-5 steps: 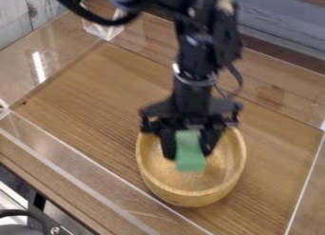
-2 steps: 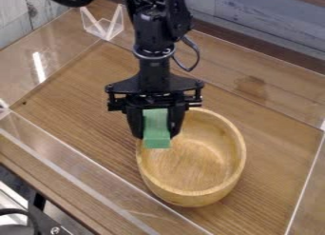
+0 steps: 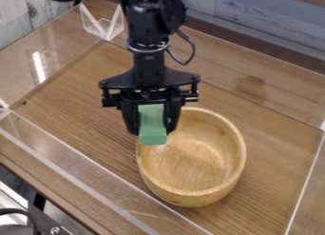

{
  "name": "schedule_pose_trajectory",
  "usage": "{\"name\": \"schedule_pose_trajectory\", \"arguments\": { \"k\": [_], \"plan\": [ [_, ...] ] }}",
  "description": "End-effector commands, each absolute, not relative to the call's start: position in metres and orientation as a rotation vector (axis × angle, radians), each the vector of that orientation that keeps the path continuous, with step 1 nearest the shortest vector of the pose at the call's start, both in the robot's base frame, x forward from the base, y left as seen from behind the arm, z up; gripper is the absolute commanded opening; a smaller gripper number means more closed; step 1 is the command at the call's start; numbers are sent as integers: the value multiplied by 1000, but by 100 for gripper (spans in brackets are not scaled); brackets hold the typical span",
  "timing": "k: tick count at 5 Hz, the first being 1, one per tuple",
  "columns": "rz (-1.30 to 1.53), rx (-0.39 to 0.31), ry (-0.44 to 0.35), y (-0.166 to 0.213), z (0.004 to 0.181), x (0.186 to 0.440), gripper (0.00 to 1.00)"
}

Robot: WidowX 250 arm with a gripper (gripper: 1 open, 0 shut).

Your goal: Remove the green block from the brown bowl and put it on the table

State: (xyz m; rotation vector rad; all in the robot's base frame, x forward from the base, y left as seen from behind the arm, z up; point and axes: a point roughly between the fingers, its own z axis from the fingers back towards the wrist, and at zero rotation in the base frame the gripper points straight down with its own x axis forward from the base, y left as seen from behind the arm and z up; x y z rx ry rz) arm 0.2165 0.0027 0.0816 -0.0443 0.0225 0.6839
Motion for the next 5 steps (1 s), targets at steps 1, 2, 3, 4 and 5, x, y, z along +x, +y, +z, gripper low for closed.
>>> {"name": "schedule_pose_trajectory", "arguments": {
  "k": [1, 2, 3, 4, 5],
  "plan": [
    [648, -62, -18, 3, 94, 225, 0],
    [612, -65, -17, 1, 95, 227, 0],
    [574, -69, -16, 6, 95, 232, 0],
    [542, -73, -14, 10, 94, 238, 0],
    [509, -77, -11, 10, 91, 234, 0]
  ]
}}
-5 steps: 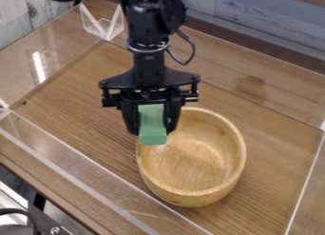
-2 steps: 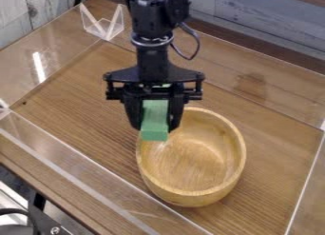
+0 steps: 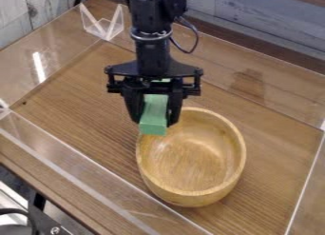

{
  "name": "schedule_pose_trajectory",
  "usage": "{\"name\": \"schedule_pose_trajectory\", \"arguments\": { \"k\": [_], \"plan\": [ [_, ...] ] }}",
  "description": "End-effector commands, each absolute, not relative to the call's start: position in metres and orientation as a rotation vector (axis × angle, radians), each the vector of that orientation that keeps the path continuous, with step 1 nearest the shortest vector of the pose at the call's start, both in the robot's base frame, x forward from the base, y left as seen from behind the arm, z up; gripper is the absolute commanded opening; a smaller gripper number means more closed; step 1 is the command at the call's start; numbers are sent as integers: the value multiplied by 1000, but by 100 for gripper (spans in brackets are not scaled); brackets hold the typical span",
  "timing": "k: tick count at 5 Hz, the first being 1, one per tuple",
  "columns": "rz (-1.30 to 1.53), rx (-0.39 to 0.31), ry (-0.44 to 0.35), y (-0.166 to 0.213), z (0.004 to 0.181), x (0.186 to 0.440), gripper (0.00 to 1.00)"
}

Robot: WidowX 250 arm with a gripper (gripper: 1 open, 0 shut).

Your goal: Remove the green block from the brown bowl and put it on the table

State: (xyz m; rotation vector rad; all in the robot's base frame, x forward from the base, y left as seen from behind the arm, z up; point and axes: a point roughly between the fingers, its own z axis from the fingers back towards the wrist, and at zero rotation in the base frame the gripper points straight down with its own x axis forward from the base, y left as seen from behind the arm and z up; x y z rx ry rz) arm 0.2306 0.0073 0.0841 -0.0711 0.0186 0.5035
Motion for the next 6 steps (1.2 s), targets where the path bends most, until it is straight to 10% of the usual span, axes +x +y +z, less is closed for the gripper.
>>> {"name": "schedule_pose_trajectory", "arguments": {
  "k": [1, 4, 5, 6],
  "plan": [
    [479, -81, -7, 9, 88, 230, 0],
    [378, -82, -14, 29, 96, 237, 0],
    [386, -88, -11, 29, 97, 232, 100],
    [398, -109, -19, 27, 104, 229, 100]
  ]
}}
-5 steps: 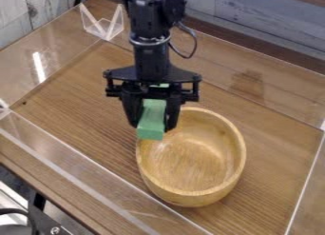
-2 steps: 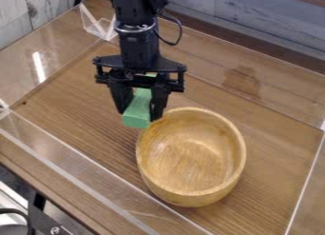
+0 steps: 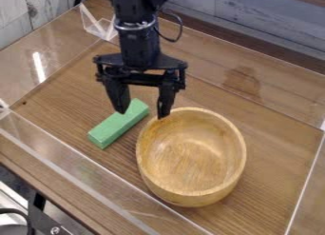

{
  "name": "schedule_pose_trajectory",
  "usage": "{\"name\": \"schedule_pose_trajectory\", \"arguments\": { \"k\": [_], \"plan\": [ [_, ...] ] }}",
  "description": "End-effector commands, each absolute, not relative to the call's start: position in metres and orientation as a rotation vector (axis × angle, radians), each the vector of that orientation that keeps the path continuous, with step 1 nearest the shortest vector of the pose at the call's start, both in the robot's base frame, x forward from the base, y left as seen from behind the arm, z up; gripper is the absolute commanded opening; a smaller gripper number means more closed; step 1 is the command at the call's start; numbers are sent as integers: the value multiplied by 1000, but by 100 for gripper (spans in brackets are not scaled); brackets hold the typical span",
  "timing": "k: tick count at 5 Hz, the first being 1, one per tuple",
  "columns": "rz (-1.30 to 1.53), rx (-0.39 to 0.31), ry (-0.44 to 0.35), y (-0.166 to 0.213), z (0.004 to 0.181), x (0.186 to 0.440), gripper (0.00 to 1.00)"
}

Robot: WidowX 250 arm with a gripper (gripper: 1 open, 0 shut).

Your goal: Remove the green block from the brown bowl and put it on the table

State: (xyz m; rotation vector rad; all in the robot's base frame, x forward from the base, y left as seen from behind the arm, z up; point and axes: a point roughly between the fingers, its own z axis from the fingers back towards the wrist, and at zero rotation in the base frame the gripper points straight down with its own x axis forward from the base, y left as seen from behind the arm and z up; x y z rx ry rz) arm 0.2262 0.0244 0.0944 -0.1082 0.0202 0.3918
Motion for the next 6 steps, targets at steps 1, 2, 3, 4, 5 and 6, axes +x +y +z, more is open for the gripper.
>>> {"name": "schedule_pose_trajectory", "arguments": {
  "k": [1, 2, 3, 4, 5, 6],
  "plan": [
    [292, -131, -43, 36, 108, 234, 100],
    [197, -142, -73, 45, 110, 242, 100],
    [188, -137, -100, 50, 111, 249, 100],
    [184, -127, -122, 51, 112, 253, 100],
    [120, -119, -137, 54, 118, 253, 100],
    [61, -114, -154, 56, 124, 252, 100]
  ]
}}
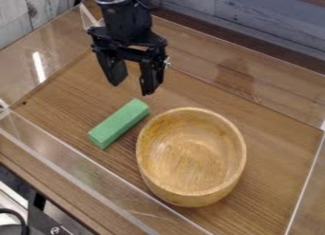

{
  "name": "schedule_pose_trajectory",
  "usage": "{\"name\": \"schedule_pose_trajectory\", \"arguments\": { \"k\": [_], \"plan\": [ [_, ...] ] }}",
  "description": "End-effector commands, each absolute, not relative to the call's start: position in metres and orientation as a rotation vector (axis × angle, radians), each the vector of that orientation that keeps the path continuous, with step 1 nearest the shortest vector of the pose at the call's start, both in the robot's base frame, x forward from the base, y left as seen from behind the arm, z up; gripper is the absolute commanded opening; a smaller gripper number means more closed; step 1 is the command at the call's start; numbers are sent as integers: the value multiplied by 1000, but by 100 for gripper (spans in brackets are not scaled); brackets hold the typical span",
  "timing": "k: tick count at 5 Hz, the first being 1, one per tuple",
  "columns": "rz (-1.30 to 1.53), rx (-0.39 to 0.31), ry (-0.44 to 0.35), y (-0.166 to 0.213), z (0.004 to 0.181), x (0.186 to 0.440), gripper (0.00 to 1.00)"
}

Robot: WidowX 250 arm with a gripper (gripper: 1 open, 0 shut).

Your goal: Remove the green block from the brown bowl and put it on the table

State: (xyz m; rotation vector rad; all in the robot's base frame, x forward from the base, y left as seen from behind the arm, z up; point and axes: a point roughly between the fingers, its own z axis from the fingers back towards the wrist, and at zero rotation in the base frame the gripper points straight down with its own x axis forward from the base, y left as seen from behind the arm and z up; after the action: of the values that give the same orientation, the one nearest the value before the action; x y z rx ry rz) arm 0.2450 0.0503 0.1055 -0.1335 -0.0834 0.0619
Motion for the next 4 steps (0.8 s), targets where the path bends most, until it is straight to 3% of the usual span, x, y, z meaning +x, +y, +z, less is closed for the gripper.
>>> {"name": "schedule_pose_trajectory", "arguments": {
  "k": [1, 2, 4],
  "plan": [
    [60, -101, -169, 54, 125, 263, 0],
    [68, -105, -175, 52, 123, 270, 100],
    [49, -113, -179, 35, 114, 277, 100]
  ]
}}
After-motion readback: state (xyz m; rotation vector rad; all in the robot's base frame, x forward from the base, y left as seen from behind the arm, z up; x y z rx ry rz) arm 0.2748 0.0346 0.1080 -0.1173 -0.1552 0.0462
